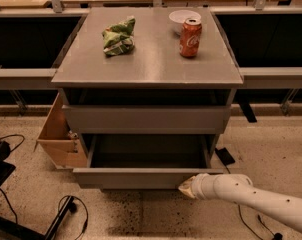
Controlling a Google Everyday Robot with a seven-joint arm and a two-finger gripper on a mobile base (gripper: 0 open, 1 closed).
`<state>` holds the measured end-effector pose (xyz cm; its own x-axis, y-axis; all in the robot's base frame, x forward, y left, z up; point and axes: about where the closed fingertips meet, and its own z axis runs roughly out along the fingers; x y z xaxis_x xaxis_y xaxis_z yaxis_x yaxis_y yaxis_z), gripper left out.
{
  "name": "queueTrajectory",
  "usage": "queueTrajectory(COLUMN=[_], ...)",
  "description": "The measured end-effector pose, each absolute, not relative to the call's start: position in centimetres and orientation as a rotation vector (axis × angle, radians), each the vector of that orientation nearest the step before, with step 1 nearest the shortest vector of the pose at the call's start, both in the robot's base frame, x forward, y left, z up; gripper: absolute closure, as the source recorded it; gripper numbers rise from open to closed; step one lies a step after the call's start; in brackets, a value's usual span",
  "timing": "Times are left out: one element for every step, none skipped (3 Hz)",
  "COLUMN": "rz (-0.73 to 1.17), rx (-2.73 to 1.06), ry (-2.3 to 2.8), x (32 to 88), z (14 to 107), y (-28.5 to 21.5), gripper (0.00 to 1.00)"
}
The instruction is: Close middle drawer
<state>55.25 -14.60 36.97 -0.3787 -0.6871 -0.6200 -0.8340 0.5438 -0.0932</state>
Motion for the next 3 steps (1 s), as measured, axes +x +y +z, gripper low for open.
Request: queueTrajectory(rz=[0.312,0.302,0.301], rx=[-1.222,-1.2,-1.198], ry=[2.17,2.169,2.169], x=[55.1,57.8,57.9], z=[37.0,37.5,37.6], y=[-14.6,-16.1,-16.3], gripper=[1.0,1.0,1.0])
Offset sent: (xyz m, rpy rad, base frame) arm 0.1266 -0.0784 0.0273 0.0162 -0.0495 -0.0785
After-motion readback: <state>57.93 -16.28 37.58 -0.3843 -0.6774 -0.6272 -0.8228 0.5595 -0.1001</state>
